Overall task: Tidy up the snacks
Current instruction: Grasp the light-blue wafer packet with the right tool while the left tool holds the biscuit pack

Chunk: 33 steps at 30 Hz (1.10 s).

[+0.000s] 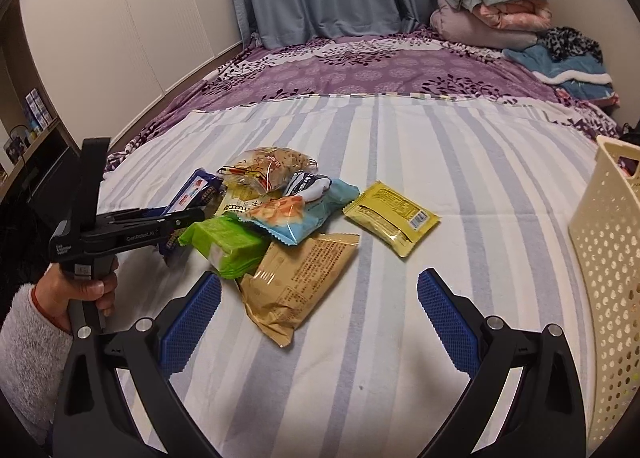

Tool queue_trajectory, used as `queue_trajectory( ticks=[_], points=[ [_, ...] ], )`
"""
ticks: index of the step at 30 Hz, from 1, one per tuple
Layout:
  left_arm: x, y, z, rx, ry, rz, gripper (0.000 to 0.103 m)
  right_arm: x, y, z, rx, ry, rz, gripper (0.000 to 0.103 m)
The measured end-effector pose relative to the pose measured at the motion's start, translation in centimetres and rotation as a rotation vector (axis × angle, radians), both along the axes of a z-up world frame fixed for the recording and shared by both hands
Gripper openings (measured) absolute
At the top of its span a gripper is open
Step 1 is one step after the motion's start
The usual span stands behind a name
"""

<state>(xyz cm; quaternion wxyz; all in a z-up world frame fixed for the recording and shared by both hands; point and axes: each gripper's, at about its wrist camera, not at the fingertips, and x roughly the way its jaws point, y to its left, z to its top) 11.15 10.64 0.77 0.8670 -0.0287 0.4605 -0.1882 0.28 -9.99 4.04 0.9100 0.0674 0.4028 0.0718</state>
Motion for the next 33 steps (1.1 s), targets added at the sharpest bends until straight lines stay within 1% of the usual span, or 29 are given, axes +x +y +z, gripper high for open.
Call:
queue_trajectory(
  ticks=[7, 15, 22, 27, 29, 30, 31, 32, 33],
  points=[
    [-1.3, 1.4, 1.7, -0.035, -0.036, 0.061, 0.045, 3.5, 0.5, -0.1, 0.006, -0.001, 0.01, 0.098],
    [-2.8, 2.4, 3.8, -0.058, -0.073, 0.1, 0.045, 8.3, 3.0, -2.3, 0.036, 0.076, 0.072, 0.098],
    [-3.5, 2.6, 4.4, -0.059, -0.083, 0.113, 0.045, 11.0, 4.7, -4.3, -0.002, 0.134, 0.093, 0.098],
    [-3.4, 2.8, 4.5, -0.065, -0.081, 0.123, 0.045, 12.4, 5.0, -5.6, 0.014, 0.178, 0.102, 0.098],
    [-3.5, 2.7, 4.5, -0.065, -0.08, 0.123, 0.045, 12.4, 4.8, -5.8, 0.02, 0.175, 0.103, 0.097],
    [-3.5, 2.7, 4.5, -0.064, -0.08, 0.122, 0.045, 12.4, 4.7, -5.8, 0.021, 0.171, 0.102, 0.094],
    [-3.6, 2.7, 4.5, -0.063, -0.08, 0.12, 0.045, 12.3, 4.6, -5.8, 0.01, 0.165, 0.094, 0.087],
    [-3.6, 2.6, 4.5, -0.062, -0.08, 0.119, 0.045, 12.2, 4.4, -5.7, 0.004, 0.158, 0.092, 0.084],
    [-3.6, 2.6, 4.6, -0.062, -0.081, 0.119, 0.045, 12.2, 4.1, -5.6, 0.008, 0.156, 0.091, 0.077]
  ],
)
